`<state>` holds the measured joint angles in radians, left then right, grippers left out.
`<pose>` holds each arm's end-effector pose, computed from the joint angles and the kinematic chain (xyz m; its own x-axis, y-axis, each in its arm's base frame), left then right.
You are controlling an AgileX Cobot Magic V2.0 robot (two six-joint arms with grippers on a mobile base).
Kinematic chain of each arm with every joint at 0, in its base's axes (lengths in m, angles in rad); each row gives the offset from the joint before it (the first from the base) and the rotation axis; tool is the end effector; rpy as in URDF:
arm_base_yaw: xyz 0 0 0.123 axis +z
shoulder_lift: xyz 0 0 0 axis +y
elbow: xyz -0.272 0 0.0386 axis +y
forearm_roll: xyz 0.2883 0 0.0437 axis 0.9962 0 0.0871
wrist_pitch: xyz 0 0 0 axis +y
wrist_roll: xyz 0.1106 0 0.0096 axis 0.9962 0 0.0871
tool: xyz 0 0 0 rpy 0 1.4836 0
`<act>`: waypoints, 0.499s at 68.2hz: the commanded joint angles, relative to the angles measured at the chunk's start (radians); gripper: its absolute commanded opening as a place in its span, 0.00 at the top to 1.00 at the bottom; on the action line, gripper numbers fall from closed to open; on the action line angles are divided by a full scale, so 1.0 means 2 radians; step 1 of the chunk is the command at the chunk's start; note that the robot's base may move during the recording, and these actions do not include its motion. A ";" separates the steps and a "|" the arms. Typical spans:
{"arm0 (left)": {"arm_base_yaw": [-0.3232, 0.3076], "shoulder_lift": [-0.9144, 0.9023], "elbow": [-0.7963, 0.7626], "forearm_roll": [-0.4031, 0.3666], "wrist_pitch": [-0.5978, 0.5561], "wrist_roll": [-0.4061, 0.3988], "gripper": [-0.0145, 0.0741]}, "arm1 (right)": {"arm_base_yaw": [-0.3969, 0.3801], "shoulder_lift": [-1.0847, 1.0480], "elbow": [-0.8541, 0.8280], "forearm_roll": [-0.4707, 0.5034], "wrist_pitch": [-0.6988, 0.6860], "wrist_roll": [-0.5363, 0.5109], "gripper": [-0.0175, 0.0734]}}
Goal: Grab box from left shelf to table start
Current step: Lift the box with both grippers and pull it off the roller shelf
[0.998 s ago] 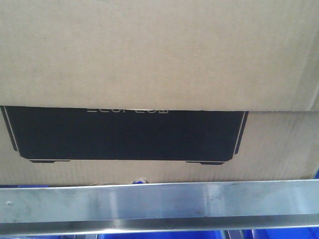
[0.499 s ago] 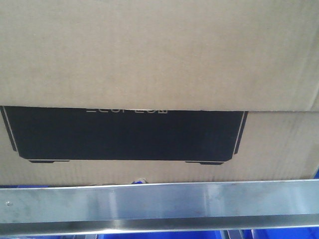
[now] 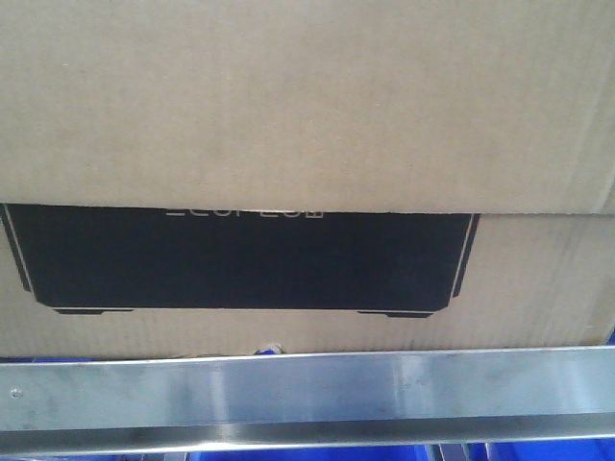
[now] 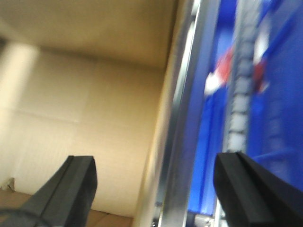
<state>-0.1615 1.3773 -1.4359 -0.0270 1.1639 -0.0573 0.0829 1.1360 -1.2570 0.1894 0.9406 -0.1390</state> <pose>0.3243 -0.0556 0.3634 -0.8498 0.0696 -0.5224 0.1161 0.9916 -0.0567 0.2812 0.0403 0.3914 -0.6545 -0.0807 -0.7517 -0.2128 0.9737 0.0808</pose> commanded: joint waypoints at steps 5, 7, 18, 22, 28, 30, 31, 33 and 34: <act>-0.003 -0.014 -0.018 0.000 -0.022 -0.006 0.39 | 0.025 0.048 -0.045 0.009 -0.017 -0.007 0.14; -0.003 -0.014 -0.018 0.000 -0.023 -0.006 0.39 | 0.029 0.057 -0.048 0.006 -0.017 -0.007 0.14; -0.003 -0.014 -0.018 0.003 -0.024 -0.006 0.39 | 0.032 0.098 -0.051 -0.010 -0.014 0.010 0.14; -0.003 -0.014 -0.018 0.003 -0.024 -0.006 0.39 | 0.032 0.107 -0.051 -0.023 -0.014 0.017 0.15; -0.003 -0.014 -0.018 0.003 -0.024 -0.006 0.39 | 0.032 0.115 -0.051 -0.040 -0.014 0.026 0.16; -0.003 -0.014 -0.018 0.003 -0.024 -0.006 0.40 | 0.032 0.118 -0.051 -0.044 -0.014 0.026 0.18; -0.003 -0.014 -0.018 0.003 -0.024 -0.006 0.40 | 0.032 0.119 -0.051 -0.045 -0.014 0.026 0.19; -0.003 -0.014 -0.018 0.003 -0.024 -0.006 0.41 | 0.032 0.120 -0.051 -0.047 -0.014 0.026 0.22; -0.003 -0.014 -0.018 0.003 -0.024 -0.006 0.42 | 0.032 0.121 -0.051 -0.047 -0.014 0.026 0.23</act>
<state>-0.1633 1.3773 -1.4359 -0.0214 1.1621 -0.0587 0.1449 1.3983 -1.3214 0.1184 0.9554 -0.0928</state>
